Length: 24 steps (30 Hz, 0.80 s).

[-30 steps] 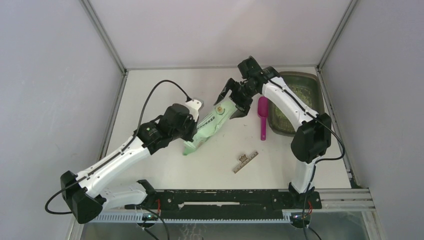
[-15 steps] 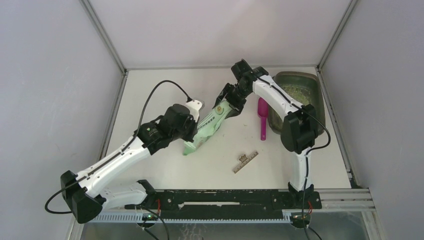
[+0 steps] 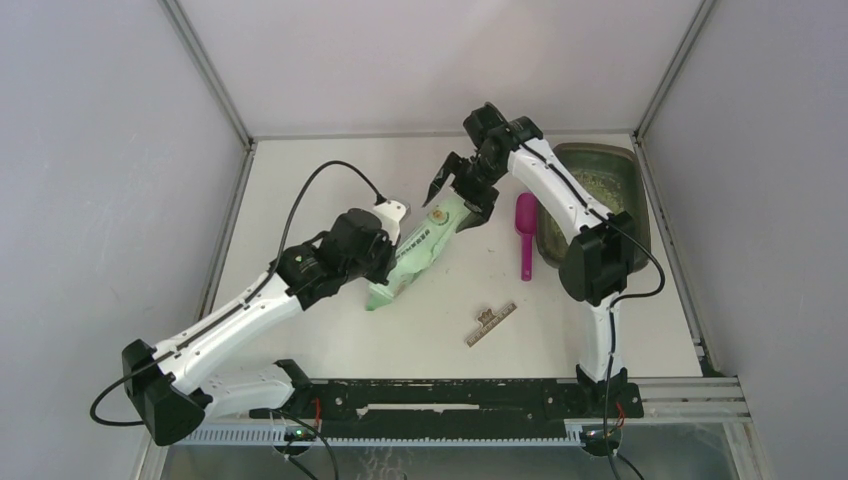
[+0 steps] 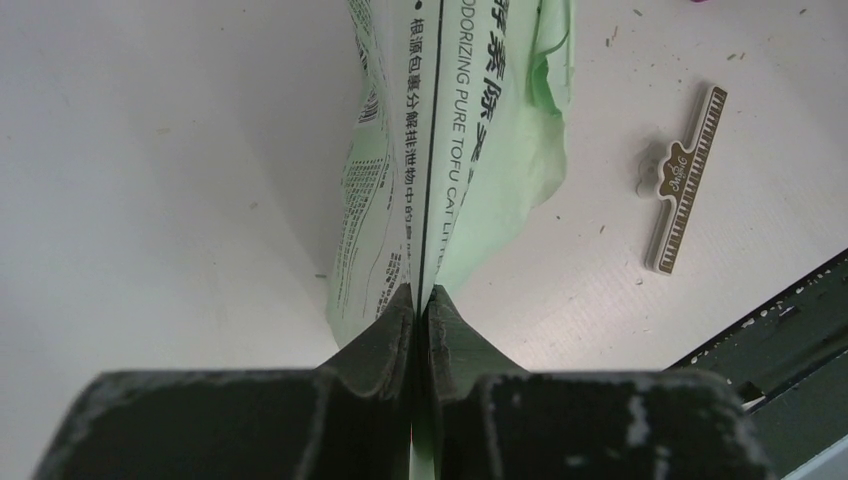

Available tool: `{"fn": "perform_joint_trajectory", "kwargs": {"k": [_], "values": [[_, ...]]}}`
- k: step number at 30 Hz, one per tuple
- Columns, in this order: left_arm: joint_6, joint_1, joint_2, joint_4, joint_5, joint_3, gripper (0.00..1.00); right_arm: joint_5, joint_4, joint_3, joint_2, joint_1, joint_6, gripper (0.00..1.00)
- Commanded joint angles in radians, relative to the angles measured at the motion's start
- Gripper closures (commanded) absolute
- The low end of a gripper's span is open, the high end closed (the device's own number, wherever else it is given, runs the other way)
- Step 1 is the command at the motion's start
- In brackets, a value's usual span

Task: Fill the litter box with clean litter
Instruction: Close the cat litter bag at the center of the board.

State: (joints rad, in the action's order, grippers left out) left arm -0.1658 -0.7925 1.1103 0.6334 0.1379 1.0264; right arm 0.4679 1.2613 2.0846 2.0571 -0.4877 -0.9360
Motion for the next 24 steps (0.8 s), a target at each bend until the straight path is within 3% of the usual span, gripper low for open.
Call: {"fn": "perform_joint_trajectory", "kwargs": {"k": [1,9,24], "values": [[0.012,-0.011,0.000,-0.043,0.023,-0.008,0.89,-0.020,0.106,0.035,-0.035,-0.013,0.024,0.04],[0.015,-0.014,-0.013,-0.050,0.028,-0.024,0.89,-0.049,0.153,-0.039,-0.078,-0.037,0.051,0.01],[0.012,-0.024,-0.012,-0.064,0.018,-0.028,0.89,-0.014,0.221,0.047,-0.035,-0.047,0.014,0.02]]}}
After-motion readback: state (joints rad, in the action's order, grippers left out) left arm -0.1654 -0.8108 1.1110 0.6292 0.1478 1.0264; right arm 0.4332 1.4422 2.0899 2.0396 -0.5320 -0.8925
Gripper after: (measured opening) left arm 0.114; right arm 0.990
